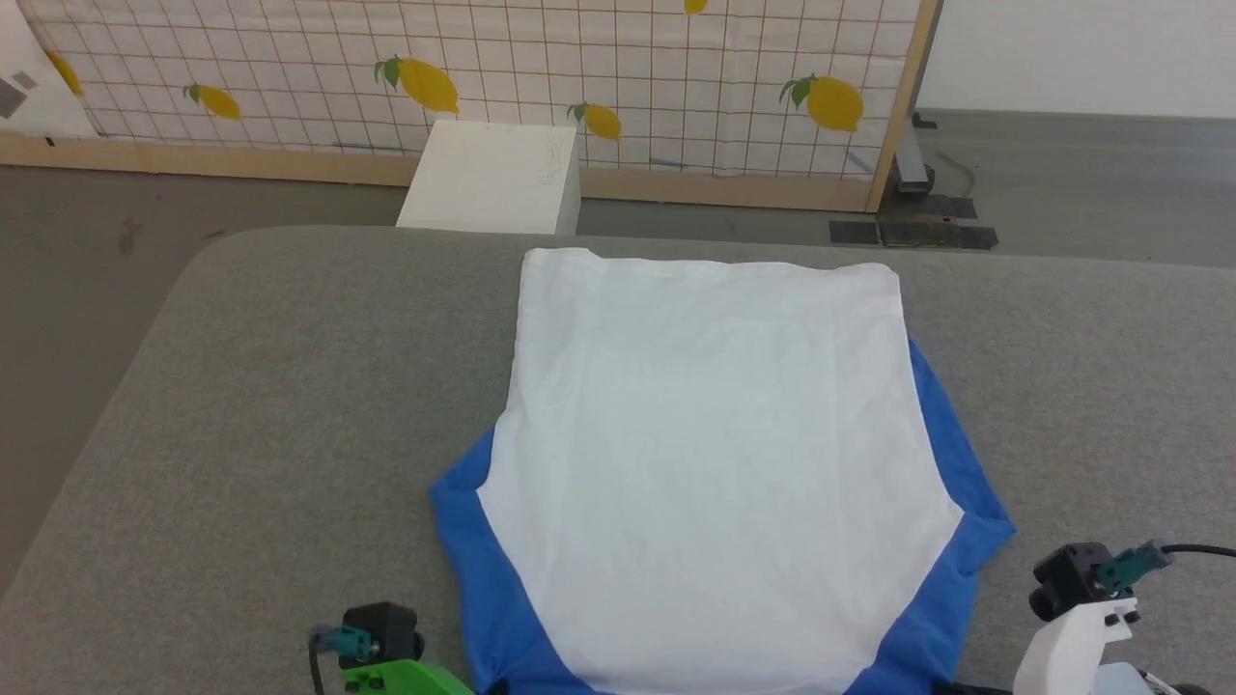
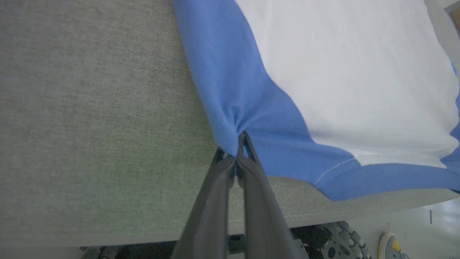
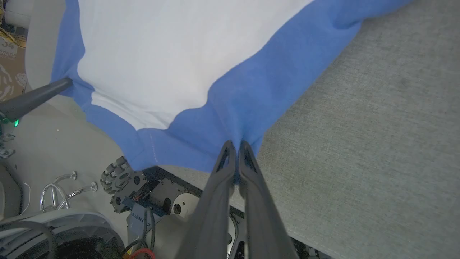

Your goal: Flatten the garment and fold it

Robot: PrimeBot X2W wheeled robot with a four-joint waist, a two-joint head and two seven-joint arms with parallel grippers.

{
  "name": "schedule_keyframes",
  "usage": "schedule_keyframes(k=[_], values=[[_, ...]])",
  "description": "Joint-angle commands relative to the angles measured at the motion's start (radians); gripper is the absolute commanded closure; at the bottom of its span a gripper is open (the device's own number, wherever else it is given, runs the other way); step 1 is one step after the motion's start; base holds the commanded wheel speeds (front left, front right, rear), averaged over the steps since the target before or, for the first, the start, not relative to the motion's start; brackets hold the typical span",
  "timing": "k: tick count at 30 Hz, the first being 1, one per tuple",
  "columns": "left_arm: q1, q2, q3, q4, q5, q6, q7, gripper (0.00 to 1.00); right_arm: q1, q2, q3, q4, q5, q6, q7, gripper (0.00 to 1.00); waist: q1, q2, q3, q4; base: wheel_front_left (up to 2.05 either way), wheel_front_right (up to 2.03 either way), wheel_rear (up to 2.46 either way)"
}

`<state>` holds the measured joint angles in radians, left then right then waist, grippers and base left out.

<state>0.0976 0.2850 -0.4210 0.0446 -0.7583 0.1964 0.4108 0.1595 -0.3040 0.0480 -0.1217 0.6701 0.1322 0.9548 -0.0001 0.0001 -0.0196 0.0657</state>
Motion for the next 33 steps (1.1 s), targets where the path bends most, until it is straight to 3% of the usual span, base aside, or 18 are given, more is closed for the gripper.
schedule_keyframes(k=[1, 14, 15, 17, 18, 19, 33], values=[[0.016, 0.007, 0.005, -0.008, 0.001, 0.011, 0.005, 1.0, 0.012, 0.015, -0.009, -0.013, -0.011, -0.002, 0.013, 1.0, 0.0001, -0.0001, 0.002, -0.001, 0.0, 0.0, 0.0], [0.013, 0.017, 0.019, -0.049, -0.018, 0.027, 0.023, 1.0, -0.002, 0.054, -0.024, -0.038, -0.055, -0.002, 0.035, 1.0, 0.0001, -0.0001, 0.006, 0.0, 0.0, 0.0, 0.0], [0.013, 0.016, 0.02, -0.05, -0.023, 0.027, 0.028, 0.78, -0.004, 0.053, -0.023, -0.038, -0.056, -0.002, 0.037, 1.0, 0.0001, -0.0001, 0.006, 0.0, 0.0, 0.0, 0.0], [0.012, 0.015, 0.02, -0.052, -0.025, 0.029, 0.03, 0.0, -0.008, 0.054, -0.026, -0.037, -0.063, -0.002, 0.031, 1.0, 0.0001, -0.0001, 0.007, -0.001, 0.0, 0.0, 0.0], [0.012, 0.015, 0.02, -0.052, -0.026, 0.031, 0.033, 0.0, -0.009, 0.054, -0.025, -0.036, -0.067, -0.002, 0.03, 0.68, 0.0001, -0.0001, 0.007, -0.002, 0.0, 0.0, 0.0], [0.013, 0.015, 0.02, -0.052, -0.029, 0.034, 0.038, 0.0, -0.011, 0.053, -0.022, -0.035, -0.069, -0.002, 0.031, 0.0, 0.0001, -0.0001, 0.007, -0.002, 0.0, 0.0, 0.0], [0.013, 0.033, 0.028, -0.08, -0.029, 0.052, 0.049, 0.0, -0.03, 0.063, -0.04, -0.031, -0.077, -0.002, 0.0, 0.0, 0.0001, -0.0001, 0.007, -0.001, 0.0, 0.0, 0.0]])
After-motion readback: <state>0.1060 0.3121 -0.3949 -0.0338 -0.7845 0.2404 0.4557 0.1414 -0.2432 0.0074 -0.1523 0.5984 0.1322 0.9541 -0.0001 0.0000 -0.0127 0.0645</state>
